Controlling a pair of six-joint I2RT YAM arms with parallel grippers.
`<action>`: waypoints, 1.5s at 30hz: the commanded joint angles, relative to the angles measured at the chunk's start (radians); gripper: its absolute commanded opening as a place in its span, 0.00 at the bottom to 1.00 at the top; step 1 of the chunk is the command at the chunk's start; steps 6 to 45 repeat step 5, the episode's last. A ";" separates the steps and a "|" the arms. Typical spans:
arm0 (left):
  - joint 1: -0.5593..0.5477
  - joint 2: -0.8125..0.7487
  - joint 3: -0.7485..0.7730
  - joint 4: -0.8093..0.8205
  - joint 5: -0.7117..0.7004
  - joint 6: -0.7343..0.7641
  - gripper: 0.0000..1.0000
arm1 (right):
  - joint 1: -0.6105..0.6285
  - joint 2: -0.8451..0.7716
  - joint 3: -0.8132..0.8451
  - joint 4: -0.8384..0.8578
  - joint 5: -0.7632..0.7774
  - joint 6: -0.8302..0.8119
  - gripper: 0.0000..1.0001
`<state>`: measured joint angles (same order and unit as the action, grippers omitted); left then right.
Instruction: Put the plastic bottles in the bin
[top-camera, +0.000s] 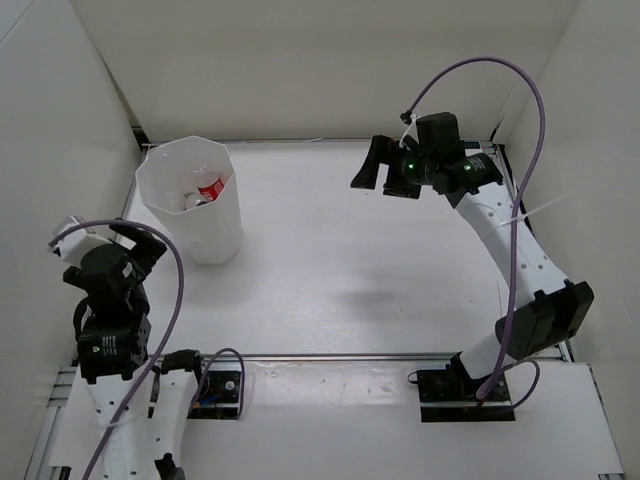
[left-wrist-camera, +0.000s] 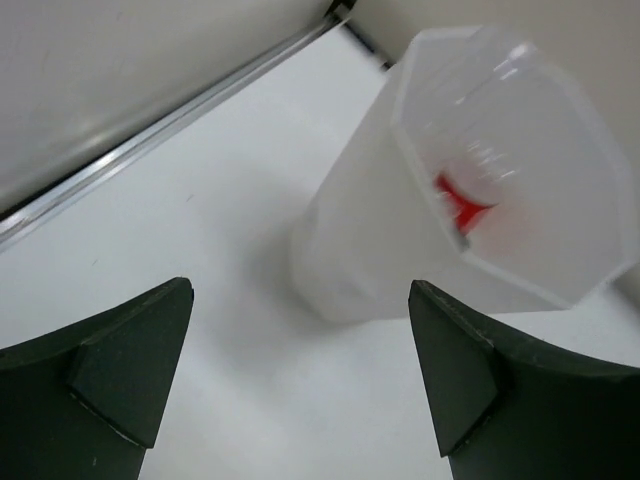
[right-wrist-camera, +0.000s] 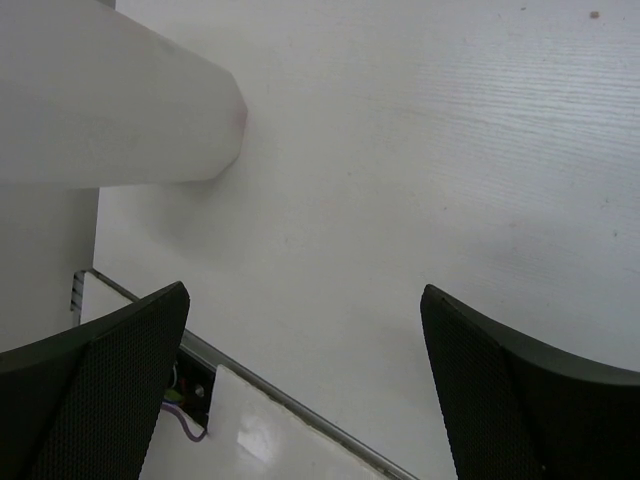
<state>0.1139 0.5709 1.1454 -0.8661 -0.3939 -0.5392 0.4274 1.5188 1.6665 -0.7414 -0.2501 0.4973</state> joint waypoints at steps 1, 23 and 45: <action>-0.002 -0.042 -0.105 -0.054 -0.092 0.014 1.00 | -0.010 -0.052 -0.022 -0.027 -0.003 0.006 1.00; -0.002 -0.063 -0.200 -0.045 -0.181 0.035 1.00 | -0.010 -0.089 -0.053 -0.027 0.060 0.006 1.00; -0.002 -0.063 -0.200 -0.045 -0.181 0.035 1.00 | -0.010 -0.089 -0.053 -0.027 0.060 0.006 1.00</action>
